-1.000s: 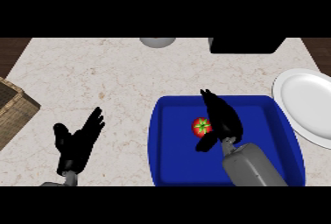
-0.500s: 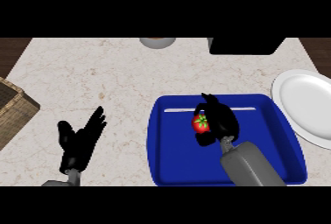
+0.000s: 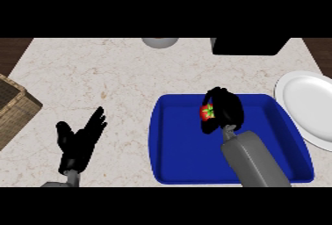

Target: Pick the tomato from the tray and place it in the plate

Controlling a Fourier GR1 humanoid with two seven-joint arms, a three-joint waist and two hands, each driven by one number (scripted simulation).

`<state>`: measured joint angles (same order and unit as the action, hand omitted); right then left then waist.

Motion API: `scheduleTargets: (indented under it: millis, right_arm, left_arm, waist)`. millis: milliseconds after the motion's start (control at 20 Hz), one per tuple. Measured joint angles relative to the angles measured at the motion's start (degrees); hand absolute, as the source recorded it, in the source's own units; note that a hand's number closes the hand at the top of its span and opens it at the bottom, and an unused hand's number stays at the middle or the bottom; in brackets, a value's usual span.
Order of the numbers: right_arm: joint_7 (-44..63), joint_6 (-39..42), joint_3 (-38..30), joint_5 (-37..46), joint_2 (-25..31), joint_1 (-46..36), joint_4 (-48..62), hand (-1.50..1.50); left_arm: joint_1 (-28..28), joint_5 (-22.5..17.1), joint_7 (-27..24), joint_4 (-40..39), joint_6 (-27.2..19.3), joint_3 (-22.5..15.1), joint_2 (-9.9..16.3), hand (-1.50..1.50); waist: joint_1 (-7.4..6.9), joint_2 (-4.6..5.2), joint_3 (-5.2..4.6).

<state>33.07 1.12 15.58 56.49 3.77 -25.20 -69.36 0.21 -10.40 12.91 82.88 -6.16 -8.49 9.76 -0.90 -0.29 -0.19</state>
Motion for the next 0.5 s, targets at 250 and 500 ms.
scheduleTargets:
  millis: [250,500]
  right_arm:
    - [16.8,-7.4,-12.6,3.1,1.9,-6.4,4.7,1.5]
    - [26.7,-15.2,-18.8,13.1,7.0,-14.5,9.2,1.5]
  left_arm:
    - [-0.3,-0.1,-0.2,0.8,0.3,-0.1,0.0,0.0]
    - [-1.6,0.5,-0.5,0.8,0.7,-1.1,-0.3,0.0]
  waist:
    - [-0.7,1.39,0.09]
    - [-2.9,2.34,0.02]
